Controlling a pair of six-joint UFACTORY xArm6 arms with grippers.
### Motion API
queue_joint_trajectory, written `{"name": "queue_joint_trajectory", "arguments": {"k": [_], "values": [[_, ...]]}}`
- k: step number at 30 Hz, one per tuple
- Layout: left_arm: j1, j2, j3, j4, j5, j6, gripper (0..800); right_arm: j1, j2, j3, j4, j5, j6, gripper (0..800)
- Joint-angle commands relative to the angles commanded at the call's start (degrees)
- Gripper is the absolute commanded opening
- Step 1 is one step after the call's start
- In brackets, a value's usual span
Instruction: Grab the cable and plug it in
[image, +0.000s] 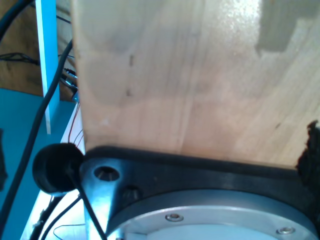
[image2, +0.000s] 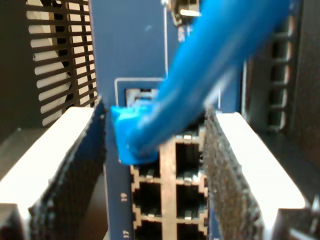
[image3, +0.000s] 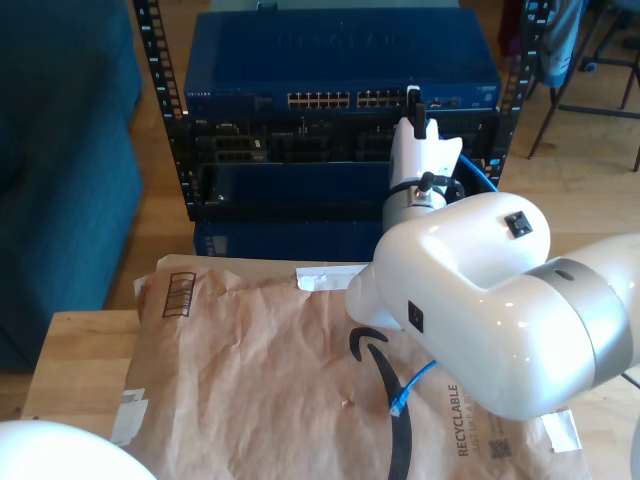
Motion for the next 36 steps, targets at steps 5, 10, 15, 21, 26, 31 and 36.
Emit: {"name": "queue_joint_trajectory", "arguments": {"k": [5,10,15,21,26,31,36], "values": [[0.00,0.00,0.00,0.00,0.00,0.00,800,0.18,-4.04,4.84,0.18,-0.97,0.00,343],[0.00,0.00,0.00,0.00,0.00,0.00,800,0.79,-4.66,5.98,0.18,-0.97,0.00,333],[0.00,0.00,0.00,0.00,0.00,0.00,800,0.79,-4.84,7.30,0.18,-0.88,0.09,332],[0.00,0.00,0.00,0.00,0.00,0.00,800,0.79,-8.53,12.13,0.09,-0.88,0.09,331],[0.00,0.00,0.00,0.00,0.00,0.09,800,0.79,-15.03,19.69,-0.09,-0.26,0.26,368],[0.00,0.00,0.00,0.00,0.00,0.09,800,0.79,-22.68,27.08,-0.35,5.36,0.26,502],[0.00,0.00,0.00,0.00,0.00,0.00,800,-1.05,-32.53,33.32,-0.53,20.57,0.26,727]]}}
